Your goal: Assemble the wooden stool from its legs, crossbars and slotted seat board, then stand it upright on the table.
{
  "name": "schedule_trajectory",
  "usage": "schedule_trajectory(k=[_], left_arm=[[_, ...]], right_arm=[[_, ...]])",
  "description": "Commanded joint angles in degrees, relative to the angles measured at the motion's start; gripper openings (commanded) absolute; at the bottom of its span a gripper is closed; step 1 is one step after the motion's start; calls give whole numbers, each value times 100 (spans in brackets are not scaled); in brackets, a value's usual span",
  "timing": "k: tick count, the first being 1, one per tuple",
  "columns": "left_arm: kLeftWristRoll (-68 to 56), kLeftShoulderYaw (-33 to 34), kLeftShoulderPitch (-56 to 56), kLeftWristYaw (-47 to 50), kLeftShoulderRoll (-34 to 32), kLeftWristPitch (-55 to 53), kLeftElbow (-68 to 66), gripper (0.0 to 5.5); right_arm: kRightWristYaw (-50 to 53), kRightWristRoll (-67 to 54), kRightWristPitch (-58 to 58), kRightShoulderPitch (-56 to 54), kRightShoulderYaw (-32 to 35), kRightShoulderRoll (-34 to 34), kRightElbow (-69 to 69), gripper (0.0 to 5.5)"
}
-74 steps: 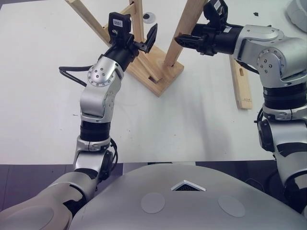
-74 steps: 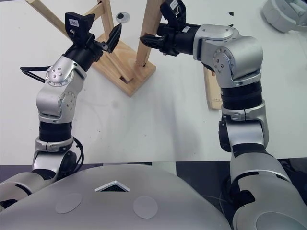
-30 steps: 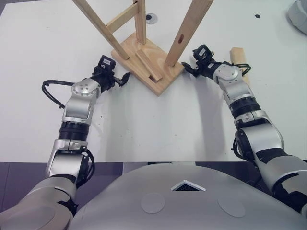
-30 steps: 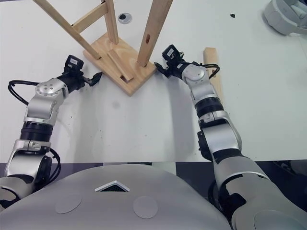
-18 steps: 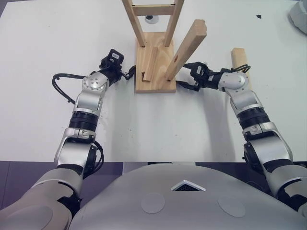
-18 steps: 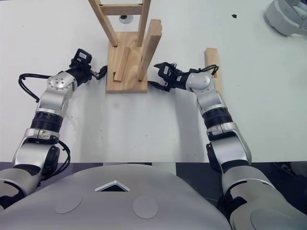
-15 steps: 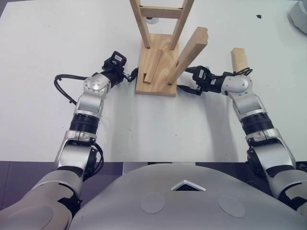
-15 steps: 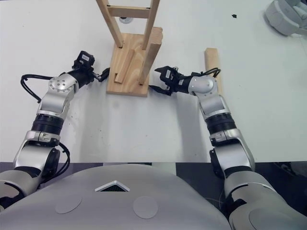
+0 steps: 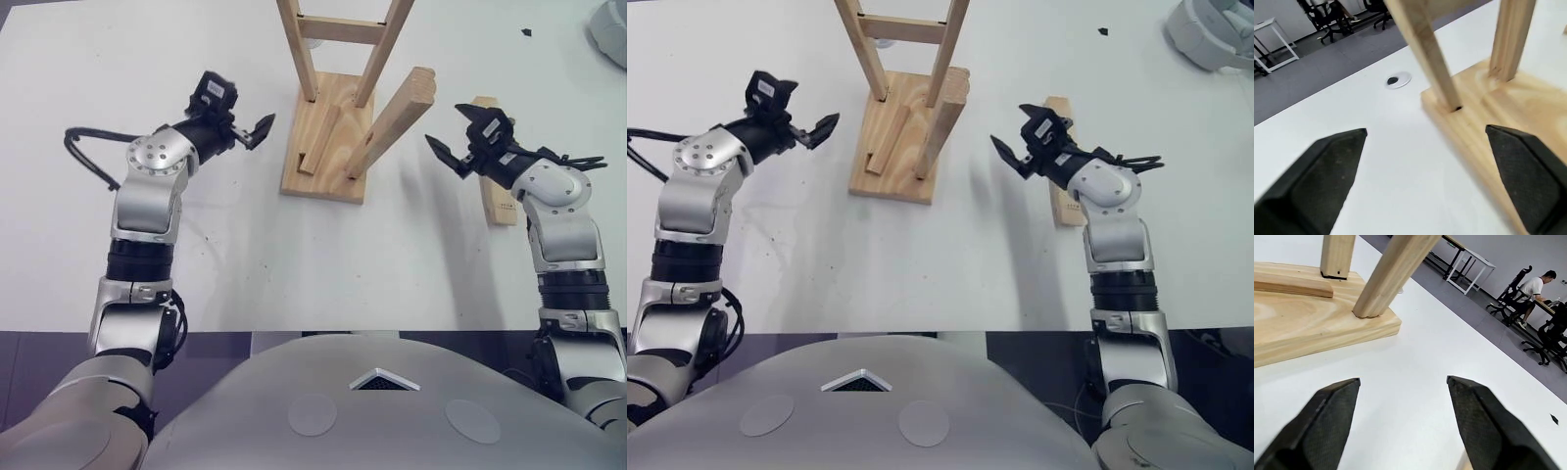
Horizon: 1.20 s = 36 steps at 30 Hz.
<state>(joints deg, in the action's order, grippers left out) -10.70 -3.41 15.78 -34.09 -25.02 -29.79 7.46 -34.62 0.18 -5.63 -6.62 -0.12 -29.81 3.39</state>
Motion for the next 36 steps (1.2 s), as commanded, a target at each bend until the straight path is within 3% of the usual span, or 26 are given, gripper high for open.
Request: schedule_trajectory(k=[1,4,10,17,31,36], left_arm=[[-184,10,-28,78,-37,-657,632,449],[41,-99,-264,423,2,-779,625,449],[-463,-254,-855,1426,1227,-2142,1672,449],[-111,-777,-1169,1821,1113,-2383,1863,449],[334,-1227,-1170,1865,1138,-1797,963,182],[337,-1185,-1149,1836,1062,-1716,1013,129]], right_arm=[[361,54,-63,-7,212,-5,-14,333],[571,-133,-227,51,430,80,-175,333],[849,162,-217,156,174,240,-105,333],[983,243,-254,201,123,314,-112,333],[1114,201,-285,20,141,421,23,335],[1164,148,-290,-21,201,433,35,335]])
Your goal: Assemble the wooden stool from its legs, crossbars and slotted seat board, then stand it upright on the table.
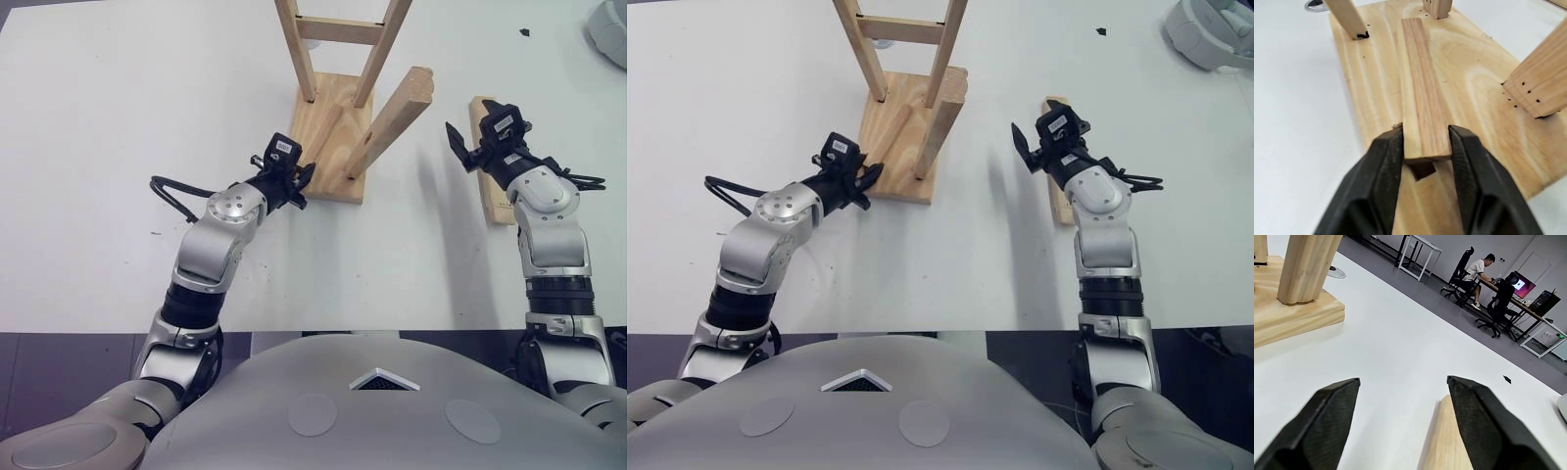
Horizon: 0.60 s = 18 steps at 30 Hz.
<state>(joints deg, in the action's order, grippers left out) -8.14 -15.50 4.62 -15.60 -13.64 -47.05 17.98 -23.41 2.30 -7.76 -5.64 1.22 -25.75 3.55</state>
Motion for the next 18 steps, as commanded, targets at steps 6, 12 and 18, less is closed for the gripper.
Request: schedule_trajectory(k=[6,12,18], left_arm=[[-167,754,568,-285,-192,786,89,129],[-1000,1698,1129,-1316,-550,1932,335,129],[-817,1563,2180,-1113,-224,2898,351,129]], right_arm=[[85,-1272,-648,-502,990,247,-543,335],[305,-4727,-2711,-2002,2454,105,-1811,335],[2189,-7507,-4316,-3511,2283,659,-1784,335]])
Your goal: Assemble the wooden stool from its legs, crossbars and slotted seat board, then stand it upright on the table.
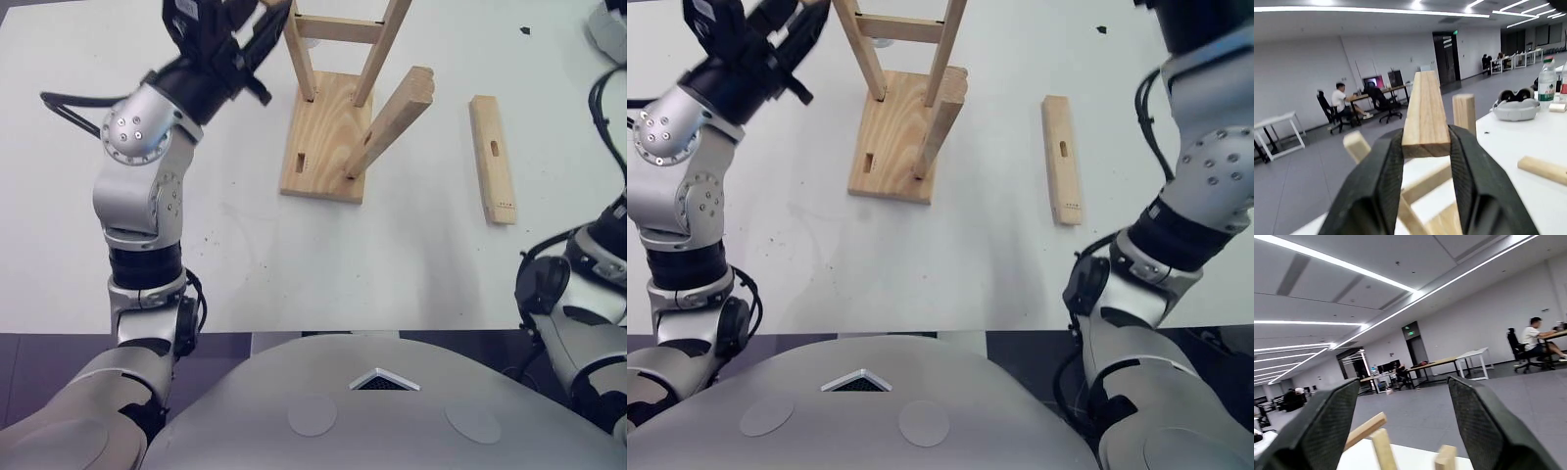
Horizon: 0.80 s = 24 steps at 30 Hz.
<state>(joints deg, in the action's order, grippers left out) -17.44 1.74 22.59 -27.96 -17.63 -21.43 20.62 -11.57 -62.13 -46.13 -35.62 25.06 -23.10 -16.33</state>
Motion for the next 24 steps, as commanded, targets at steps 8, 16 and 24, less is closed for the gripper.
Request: schedule_trajectory(k=[8,16,24], left_arm=[[361,-525,753,110,365,1194,76,129],[430,-822,645,-53,305,1470,25,129],[494,-899,583,-185,264,1614,-22,129]], right_arm=[[3340,-4041,7,-871,-401,967,516,335],[3442,-4624,324,-978,-593,648,616,335],[3443,-4893,530,-861,-718,406,449,233]])
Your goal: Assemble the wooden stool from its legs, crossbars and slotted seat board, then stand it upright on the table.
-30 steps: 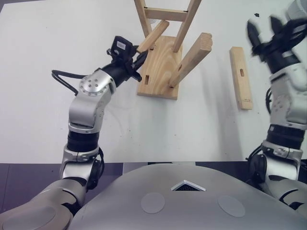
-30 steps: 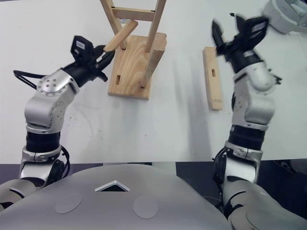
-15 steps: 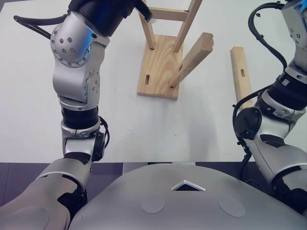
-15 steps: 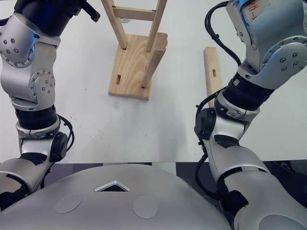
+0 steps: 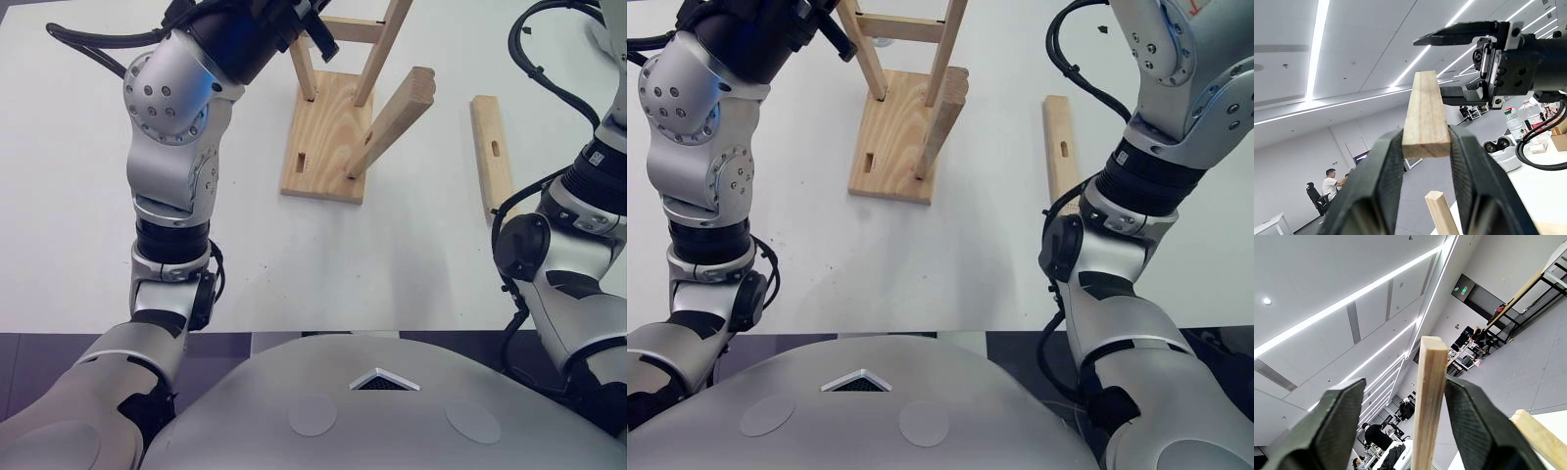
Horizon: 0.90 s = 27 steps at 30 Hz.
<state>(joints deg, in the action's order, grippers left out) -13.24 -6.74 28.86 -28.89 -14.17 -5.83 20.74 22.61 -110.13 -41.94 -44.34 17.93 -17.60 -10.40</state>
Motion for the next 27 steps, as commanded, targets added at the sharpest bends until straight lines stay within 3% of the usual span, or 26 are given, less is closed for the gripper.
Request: schedule_trajectory(k=[1,10,17,22,27], left_arm=[[87,-59,-47,-102,-89,74,-44,129],[101,-94,-34,-174,-109,174,-113,129],[156,-77,-16,-131,-135,179,-194,129],[26,1,-53,-128,-186,9,-249,232],[-497,510,-242,157,-101,-340,30,321]], right_arm=[[14,-88,130,27,-10,-167,-163,227],[-50,4,317,70,-139,-235,-258,44],[-345,385,386,90,-174,-269,-311,42],[-672,1413,581,304,-53,-488,-432,42],[-950,3119,555,1247,296,-1486,-1065,42]])
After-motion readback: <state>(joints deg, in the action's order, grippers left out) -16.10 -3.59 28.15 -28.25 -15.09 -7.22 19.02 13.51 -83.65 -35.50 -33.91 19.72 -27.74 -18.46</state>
